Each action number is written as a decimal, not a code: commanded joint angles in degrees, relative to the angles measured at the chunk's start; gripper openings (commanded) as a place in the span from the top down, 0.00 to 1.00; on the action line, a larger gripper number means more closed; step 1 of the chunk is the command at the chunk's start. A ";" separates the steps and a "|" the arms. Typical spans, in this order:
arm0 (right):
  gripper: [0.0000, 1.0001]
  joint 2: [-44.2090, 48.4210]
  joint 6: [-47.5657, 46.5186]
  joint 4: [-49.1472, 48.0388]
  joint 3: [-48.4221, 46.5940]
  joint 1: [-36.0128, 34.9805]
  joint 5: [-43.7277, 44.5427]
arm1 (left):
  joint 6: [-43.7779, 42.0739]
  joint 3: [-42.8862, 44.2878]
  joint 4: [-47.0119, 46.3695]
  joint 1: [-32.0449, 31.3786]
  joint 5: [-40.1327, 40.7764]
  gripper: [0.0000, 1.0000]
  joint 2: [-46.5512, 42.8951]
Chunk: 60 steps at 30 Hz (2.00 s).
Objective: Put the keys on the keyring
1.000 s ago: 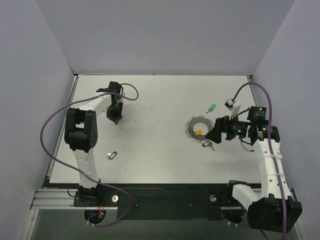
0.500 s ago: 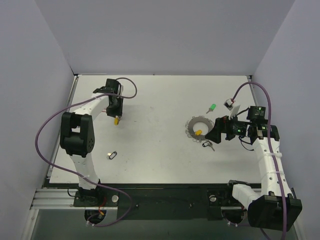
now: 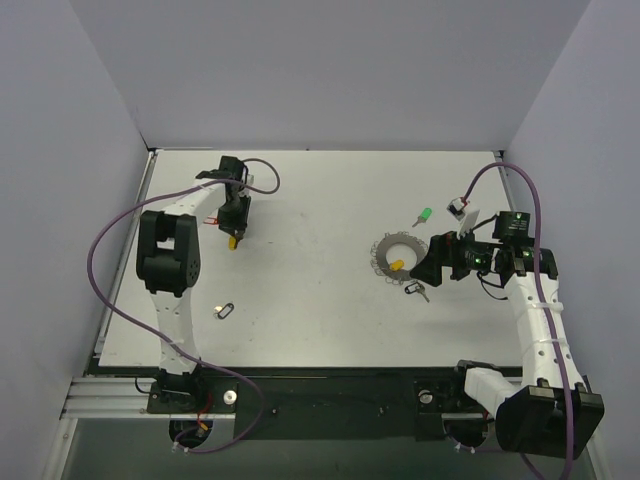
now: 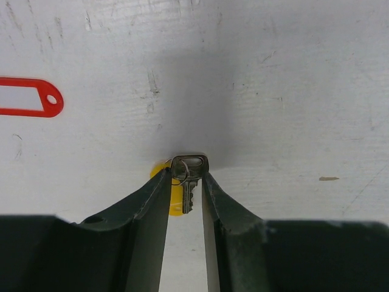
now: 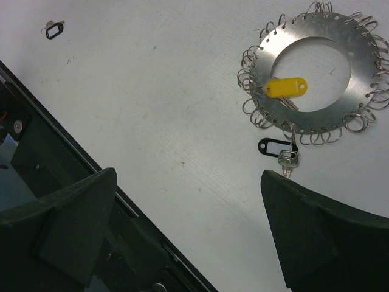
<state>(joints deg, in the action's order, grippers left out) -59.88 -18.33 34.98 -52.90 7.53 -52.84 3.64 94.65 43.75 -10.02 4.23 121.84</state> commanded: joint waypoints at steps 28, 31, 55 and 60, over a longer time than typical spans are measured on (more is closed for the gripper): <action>0.00 -0.15 -2.76 2.19 -1.06 1.00 -3.06 | -1.53 3.35 3.36 -0.70 3.33 1.00 -4.41; 0.00 0.11 -5.66 4.73 -1.50 1.08 -2.71 | -0.83 -2.60 1.79 -2.98 -0.95 1.00 -12.99; 0.03 5.48 -20.61 17.84 -1.85 11.01 -3.85 | 21.06 -10.81 -22.13 -47.72 -23.30 1.00 -18.14; 0.03 4.16 -20.61 17.49 -0.80 11.54 -4.46 | 23.08 -12.12 -24.84 -50.62 -22.51 1.00 -13.48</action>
<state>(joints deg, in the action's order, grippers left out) -54.89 -38.87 51.90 -54.85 18.46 -54.61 23.46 81.62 25.45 -58.92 -16.93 107.31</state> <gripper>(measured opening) 0.967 0.019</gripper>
